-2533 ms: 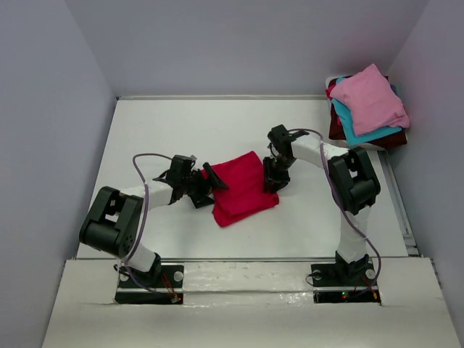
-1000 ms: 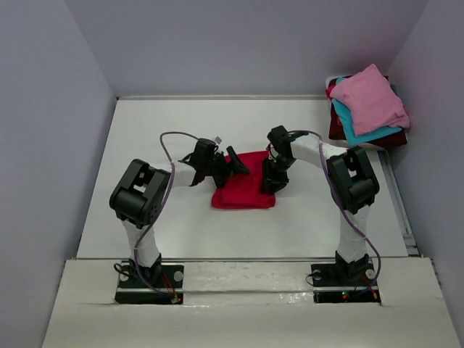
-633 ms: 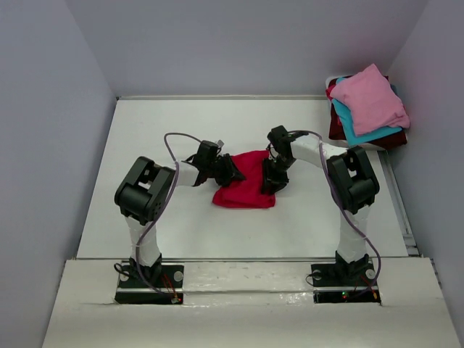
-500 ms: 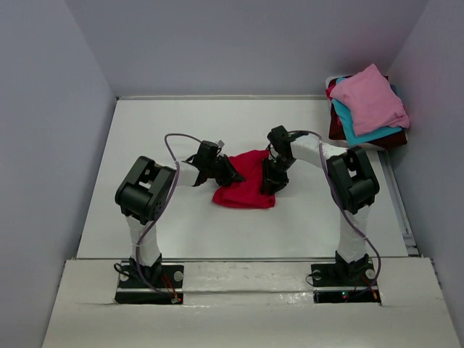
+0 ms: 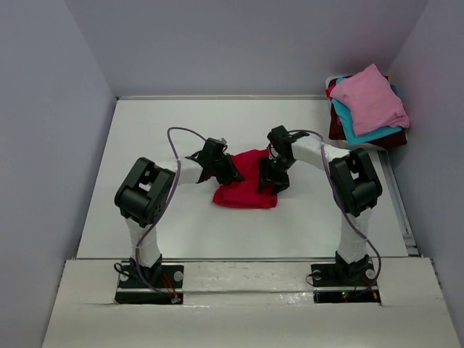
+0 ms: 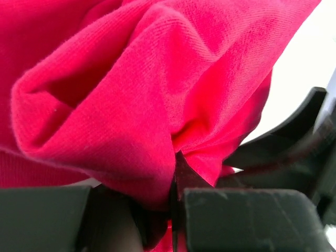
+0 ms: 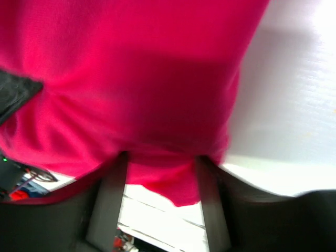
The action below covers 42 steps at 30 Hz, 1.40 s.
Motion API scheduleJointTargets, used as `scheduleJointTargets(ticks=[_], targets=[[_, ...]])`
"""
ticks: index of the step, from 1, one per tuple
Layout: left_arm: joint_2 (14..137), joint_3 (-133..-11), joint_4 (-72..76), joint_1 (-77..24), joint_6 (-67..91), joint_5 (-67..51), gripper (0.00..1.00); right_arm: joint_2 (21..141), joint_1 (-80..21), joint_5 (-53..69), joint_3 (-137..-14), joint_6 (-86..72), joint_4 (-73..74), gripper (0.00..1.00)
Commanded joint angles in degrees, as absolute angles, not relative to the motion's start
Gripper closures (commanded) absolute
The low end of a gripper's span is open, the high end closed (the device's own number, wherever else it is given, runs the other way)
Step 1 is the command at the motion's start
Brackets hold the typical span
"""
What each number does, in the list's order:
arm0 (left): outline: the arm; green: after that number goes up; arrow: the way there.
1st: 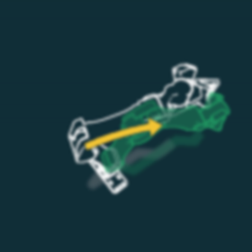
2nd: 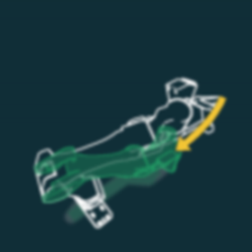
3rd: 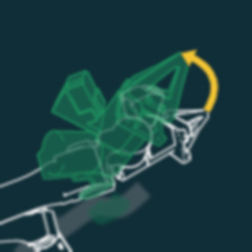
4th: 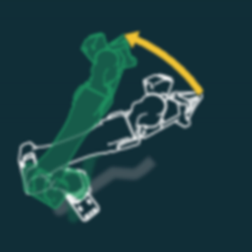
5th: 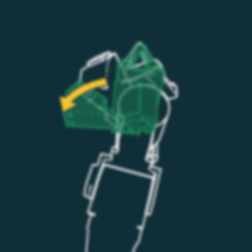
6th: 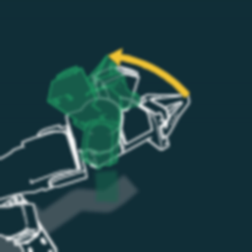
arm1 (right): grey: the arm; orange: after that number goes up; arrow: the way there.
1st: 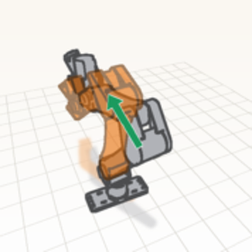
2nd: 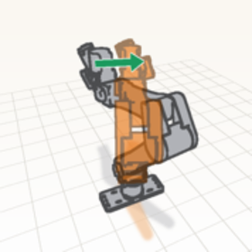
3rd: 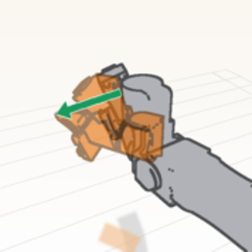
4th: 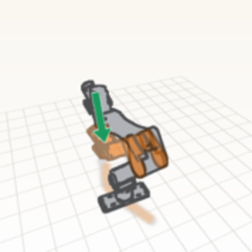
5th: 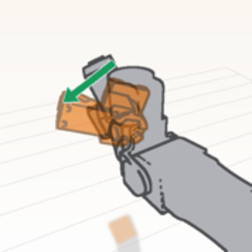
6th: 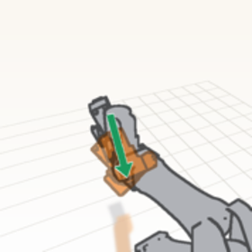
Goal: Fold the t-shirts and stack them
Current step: Neatly place the folded tshirt to the corner
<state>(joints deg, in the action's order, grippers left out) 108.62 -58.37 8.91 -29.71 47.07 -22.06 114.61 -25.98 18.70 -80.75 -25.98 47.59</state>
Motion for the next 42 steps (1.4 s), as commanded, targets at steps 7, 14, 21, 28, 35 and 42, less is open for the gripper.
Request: scheduleJointTargets(ticks=[7, 14, 21, 28, 35, 42], targets=[[103.98, -59.85, -5.53, -27.78, 40.52, -3.79, 0.94, 110.57, -26.37, 12.13, -82.97, -26.37, 50.18, 0.26], [100.12, -60.12, -5.63, -25.22, 39.82, -1.85, 0.94, 109.60, -26.37, 11.51, -82.00, -26.63, 50.27, 0.21], [96.86, -62.57, -7.29, -23.38, 38.50, 2.19, 0.94, 109.42, -26.37, 11.25, -81.21, -26.46, 50.36, 0.20], [94.92, -66.09, -8.96, -19.78, 37.00, 3.25, 0.94, 109.51, -26.37, 11.43, -81.04, -26.37, 50.45, 0.20], [96.41, -71.71, -10.81, -13.98, 34.89, 4.48, 0.94, 109.51, -26.37, 11.95, -80.25, -26.37, 50.27, 0.20], [99.49, -75.93, -10.55, -9.59, 34.28, 3.43, 0.94, 109.51, -26.37, 11.60, -79.98, -26.10, 50.89, 0.20]])
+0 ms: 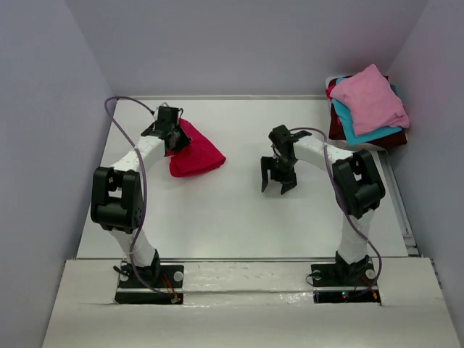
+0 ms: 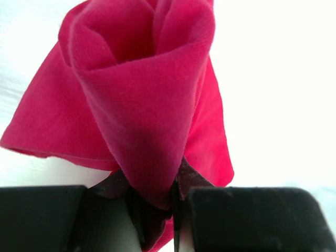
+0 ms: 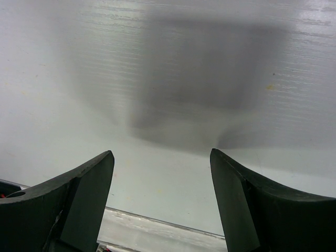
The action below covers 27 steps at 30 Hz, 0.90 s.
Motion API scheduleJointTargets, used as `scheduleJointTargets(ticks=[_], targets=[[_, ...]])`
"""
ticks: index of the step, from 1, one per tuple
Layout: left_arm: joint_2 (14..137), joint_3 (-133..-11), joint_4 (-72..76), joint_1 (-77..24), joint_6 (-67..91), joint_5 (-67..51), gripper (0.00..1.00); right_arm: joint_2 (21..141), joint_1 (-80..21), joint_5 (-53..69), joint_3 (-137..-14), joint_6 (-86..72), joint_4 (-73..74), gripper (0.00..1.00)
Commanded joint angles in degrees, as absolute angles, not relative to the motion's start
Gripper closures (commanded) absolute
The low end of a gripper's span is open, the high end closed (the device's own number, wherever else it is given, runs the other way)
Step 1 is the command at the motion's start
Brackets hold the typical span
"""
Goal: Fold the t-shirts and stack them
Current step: Neatly place the folded tshirt to the corner
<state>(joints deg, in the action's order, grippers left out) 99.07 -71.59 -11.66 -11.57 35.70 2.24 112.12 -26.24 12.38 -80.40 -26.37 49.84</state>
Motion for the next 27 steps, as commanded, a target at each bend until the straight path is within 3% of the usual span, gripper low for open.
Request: scheduleJointTargets(ticks=[1, 27], targets=[[99.84, -76.37, -10.55, -9.58, 34.28, 3.43, 0.94, 109.51, -26.37, 11.60, -79.89, -26.10, 50.89, 0.20], [111.44, -89.38, -9.85, 3.34, 34.54, 2.38, 0.94, 111.18, -26.37, 10.81, -81.47, -25.31, 53.61, 0.20]])
